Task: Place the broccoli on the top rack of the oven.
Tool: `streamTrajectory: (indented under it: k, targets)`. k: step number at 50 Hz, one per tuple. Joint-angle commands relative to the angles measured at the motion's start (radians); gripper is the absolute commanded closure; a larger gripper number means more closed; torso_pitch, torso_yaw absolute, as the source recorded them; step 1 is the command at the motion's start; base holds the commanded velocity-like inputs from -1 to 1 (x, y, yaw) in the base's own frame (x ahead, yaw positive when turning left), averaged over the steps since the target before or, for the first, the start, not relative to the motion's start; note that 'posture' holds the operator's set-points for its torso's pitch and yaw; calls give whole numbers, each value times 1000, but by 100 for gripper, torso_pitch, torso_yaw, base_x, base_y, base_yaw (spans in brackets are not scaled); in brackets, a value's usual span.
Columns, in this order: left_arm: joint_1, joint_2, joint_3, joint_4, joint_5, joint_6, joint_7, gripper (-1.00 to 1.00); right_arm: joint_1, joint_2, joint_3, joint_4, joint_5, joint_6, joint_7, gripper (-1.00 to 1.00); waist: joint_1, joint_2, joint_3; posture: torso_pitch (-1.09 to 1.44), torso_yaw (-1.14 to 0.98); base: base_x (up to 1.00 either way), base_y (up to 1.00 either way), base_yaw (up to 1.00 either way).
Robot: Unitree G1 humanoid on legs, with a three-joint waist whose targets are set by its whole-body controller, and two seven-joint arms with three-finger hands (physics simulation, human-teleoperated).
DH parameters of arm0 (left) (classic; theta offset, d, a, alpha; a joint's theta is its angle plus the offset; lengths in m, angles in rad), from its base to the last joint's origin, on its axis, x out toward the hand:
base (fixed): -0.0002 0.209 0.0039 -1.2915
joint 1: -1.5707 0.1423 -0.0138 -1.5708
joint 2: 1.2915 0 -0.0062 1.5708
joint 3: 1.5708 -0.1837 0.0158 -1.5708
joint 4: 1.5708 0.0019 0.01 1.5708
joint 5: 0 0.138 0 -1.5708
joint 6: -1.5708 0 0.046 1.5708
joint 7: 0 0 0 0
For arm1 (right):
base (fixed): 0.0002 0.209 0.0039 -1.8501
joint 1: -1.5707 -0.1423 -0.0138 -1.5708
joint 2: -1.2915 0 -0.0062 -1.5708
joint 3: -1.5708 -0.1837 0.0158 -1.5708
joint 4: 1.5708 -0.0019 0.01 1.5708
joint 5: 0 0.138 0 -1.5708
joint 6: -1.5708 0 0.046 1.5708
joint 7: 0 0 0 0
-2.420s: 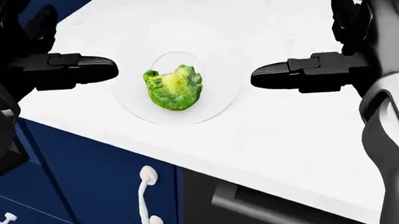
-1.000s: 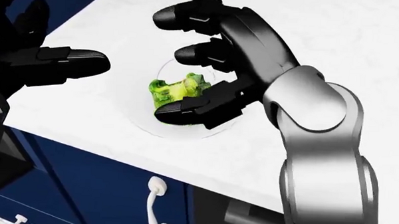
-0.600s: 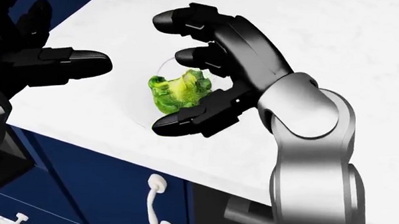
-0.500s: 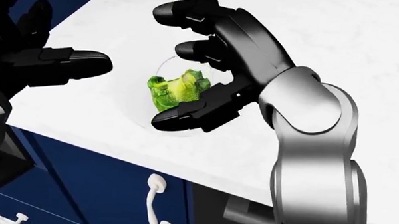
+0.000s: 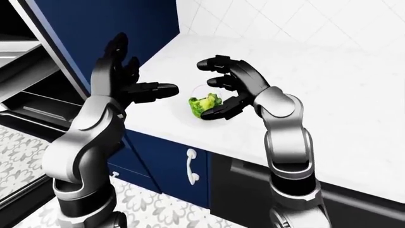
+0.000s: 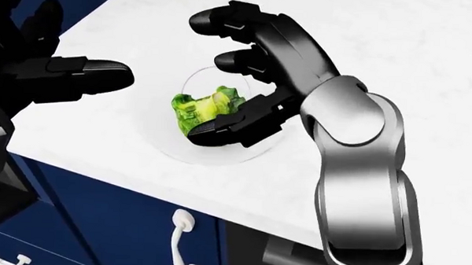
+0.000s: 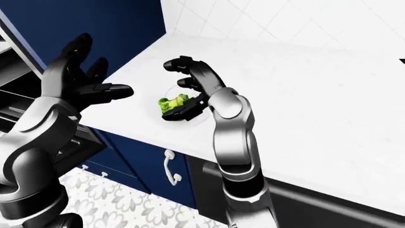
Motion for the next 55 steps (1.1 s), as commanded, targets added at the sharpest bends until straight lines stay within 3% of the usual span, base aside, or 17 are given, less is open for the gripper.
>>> streamTrajectory:
  k: [1, 30, 55]
  targets:
    - [-31, 12, 13, -28, 0, -31, -2, -100, -26, 1, 0, -33, -5, -26, -7, -46, 0, 3, -27, 0, 0, 0, 0, 0]
    - [-30, 11, 12, -38, -7, -24, 5, -100, 21, 21, 16, -42, -56, -59, 26, -52, -1, 4, -26, 0, 0, 0, 0, 0]
    - [-33, 6, 11, -43, -8, -20, 5, -100, 20, 22, 4, 68, -59, -176, -40, -54, 0, 3, -29, 0, 0, 0, 0, 0]
